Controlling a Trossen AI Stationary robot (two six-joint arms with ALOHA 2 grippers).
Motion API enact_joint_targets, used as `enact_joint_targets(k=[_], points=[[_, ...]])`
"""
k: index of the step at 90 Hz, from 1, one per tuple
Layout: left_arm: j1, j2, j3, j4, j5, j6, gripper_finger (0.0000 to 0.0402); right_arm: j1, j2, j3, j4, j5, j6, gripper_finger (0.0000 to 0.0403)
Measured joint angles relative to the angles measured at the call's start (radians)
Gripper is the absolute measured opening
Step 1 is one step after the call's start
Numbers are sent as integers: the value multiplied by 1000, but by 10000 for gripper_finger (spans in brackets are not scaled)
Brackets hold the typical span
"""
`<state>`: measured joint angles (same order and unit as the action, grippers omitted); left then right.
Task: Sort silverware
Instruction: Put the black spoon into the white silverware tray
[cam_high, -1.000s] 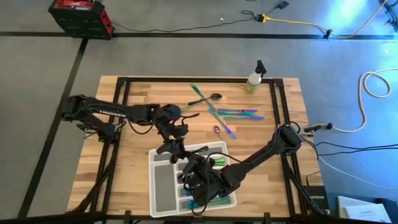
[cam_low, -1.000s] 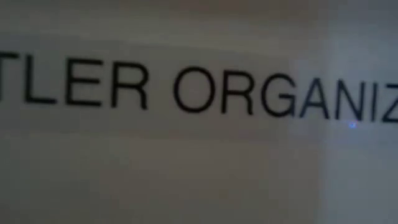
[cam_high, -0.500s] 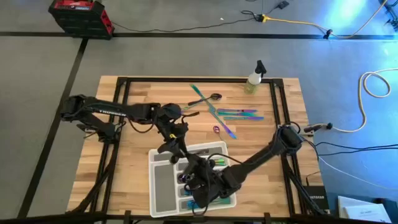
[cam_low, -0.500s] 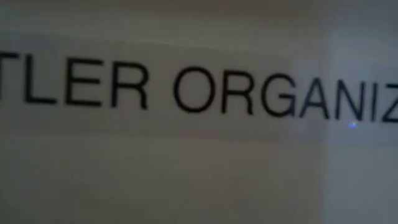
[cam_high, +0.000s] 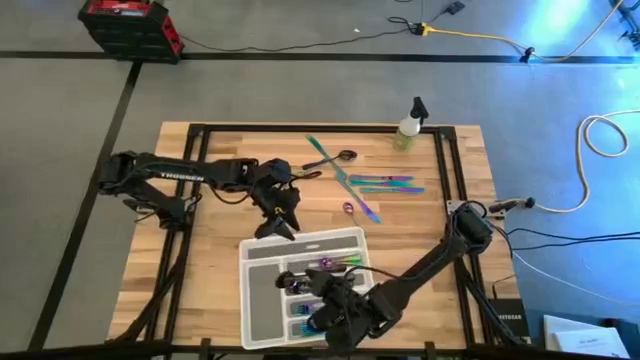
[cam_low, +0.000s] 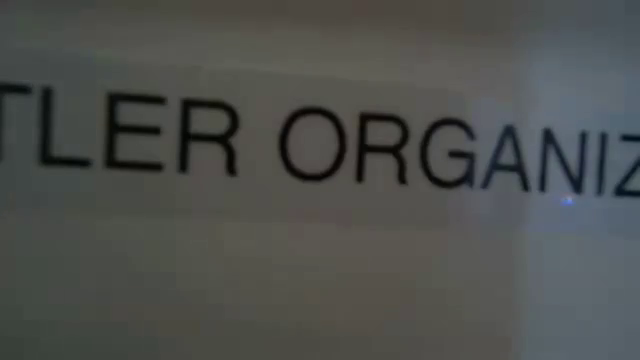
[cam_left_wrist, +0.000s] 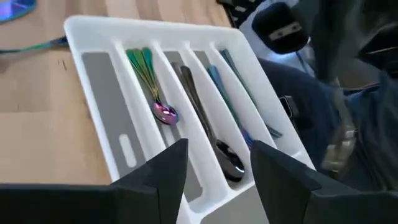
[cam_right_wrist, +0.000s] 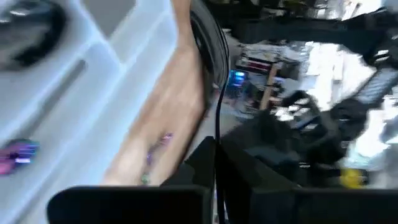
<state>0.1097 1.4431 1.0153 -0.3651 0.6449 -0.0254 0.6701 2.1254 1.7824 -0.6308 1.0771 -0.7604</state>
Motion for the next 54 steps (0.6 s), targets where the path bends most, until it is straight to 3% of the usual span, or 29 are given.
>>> enact_joint_targets(k=[11, 19, 30, 40, 54], points=[[-27, -15, 0, -10, -16, 22, 161, -3, 0, 0, -81, -117, 186, 0], [-76, -34, 0, -24, -119, 71, 153, -10, 0, 0, -118, -243, 347, 0], [-169, -41, 0, -44, -330, 143, 135, -24, 0, 0, -149, -366, 594, 0], [-273, -43, 0, -55, -585, 239, 119, -37, 0, 0, -182, -435, 781, 0], [-425, -43, -1, -78, -947, 373, 95, -57, 0, 0, -217, -511, 926, 0]])
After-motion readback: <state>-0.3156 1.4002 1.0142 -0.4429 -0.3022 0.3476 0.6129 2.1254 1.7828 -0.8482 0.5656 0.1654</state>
